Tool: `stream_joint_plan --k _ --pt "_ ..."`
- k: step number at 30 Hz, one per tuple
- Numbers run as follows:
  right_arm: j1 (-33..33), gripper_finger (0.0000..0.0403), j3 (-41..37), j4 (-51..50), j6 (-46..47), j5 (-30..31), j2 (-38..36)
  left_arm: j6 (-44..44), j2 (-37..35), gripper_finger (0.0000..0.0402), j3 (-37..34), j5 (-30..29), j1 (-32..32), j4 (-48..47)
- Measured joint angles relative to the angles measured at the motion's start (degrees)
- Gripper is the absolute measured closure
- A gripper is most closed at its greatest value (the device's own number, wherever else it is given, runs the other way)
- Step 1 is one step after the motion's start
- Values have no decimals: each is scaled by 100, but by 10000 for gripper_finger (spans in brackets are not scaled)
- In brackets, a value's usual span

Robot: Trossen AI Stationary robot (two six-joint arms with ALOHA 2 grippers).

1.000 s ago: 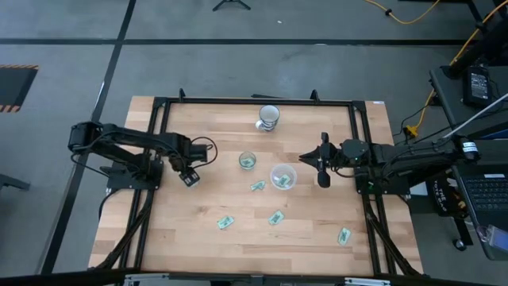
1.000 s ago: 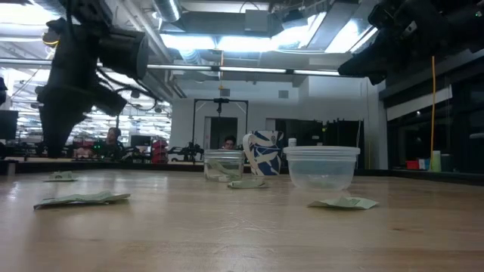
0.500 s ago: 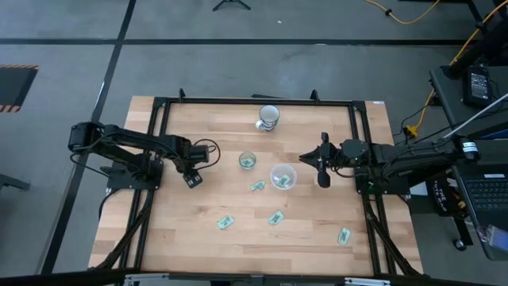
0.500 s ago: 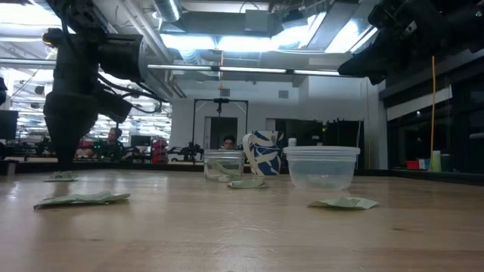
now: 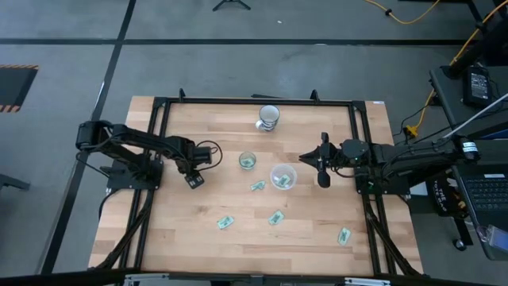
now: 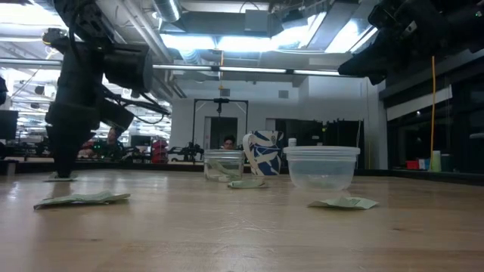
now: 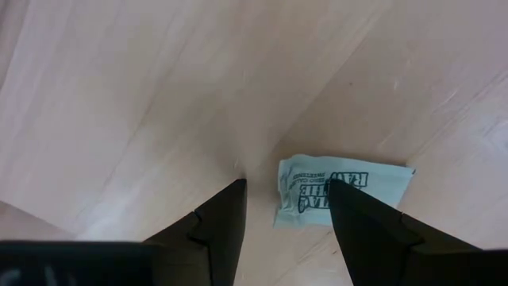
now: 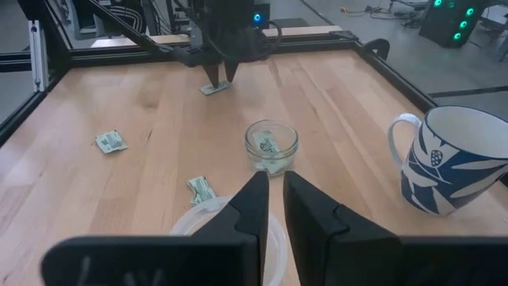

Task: Pick and place Stevia / Truvia into bins
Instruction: Put the stevia packet into the glass container

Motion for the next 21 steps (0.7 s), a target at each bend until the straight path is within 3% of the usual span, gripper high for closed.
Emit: stream_joint_plan --k 6,21 --pt "0 357 0 2 0 1 0 184 85 250 -6 3 2 -2" --pt "0 357 2 46 0 2 0 499 96 356 -15 50 -2 74"
